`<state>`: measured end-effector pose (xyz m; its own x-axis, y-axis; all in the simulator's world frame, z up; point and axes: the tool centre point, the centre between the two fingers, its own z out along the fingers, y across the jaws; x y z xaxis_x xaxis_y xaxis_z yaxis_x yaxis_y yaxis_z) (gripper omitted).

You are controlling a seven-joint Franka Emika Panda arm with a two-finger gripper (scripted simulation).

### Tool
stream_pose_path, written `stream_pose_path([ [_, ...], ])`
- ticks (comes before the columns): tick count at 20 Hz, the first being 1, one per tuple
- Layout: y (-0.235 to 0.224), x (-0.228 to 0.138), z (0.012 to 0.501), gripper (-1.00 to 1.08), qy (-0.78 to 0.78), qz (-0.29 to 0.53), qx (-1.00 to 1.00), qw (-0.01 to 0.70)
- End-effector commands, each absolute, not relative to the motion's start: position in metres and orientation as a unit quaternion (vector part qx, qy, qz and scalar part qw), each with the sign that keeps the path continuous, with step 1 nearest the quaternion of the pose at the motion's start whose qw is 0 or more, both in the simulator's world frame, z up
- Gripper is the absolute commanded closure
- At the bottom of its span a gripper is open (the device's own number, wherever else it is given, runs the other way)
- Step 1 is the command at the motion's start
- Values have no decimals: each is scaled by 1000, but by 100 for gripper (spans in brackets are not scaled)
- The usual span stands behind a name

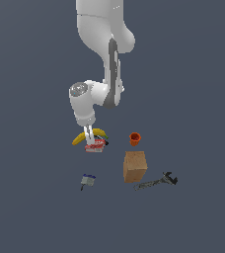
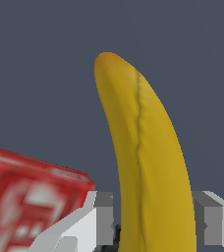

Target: Pick up a designated object from a clutter of objects.

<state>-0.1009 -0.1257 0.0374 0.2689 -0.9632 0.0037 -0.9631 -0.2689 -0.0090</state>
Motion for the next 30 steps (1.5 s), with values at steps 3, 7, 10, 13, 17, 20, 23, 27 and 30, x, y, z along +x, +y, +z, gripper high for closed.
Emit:
stream_pose_path([
  [3,-126,-104,34,108,605,0,-796,0],
  [7,-126,-104,34,108,605,0,-796,0],
  [10,-126,-101,38,108,605,-4,-796,2],
  [13,-126,-100,43,108,605,-4,-796,2],
  [17,-125,-99,56,108,605,-4,-796,2],
  [20,-124,-97,71,108,605,-4,-796,2],
  [23,-124,-95,89,108,605,-3,-796,2],
  [27,-123,-91,120,108,606,-3,-796,1],
  [30,-122,-88,148,108,606,-3,-796,0],
])
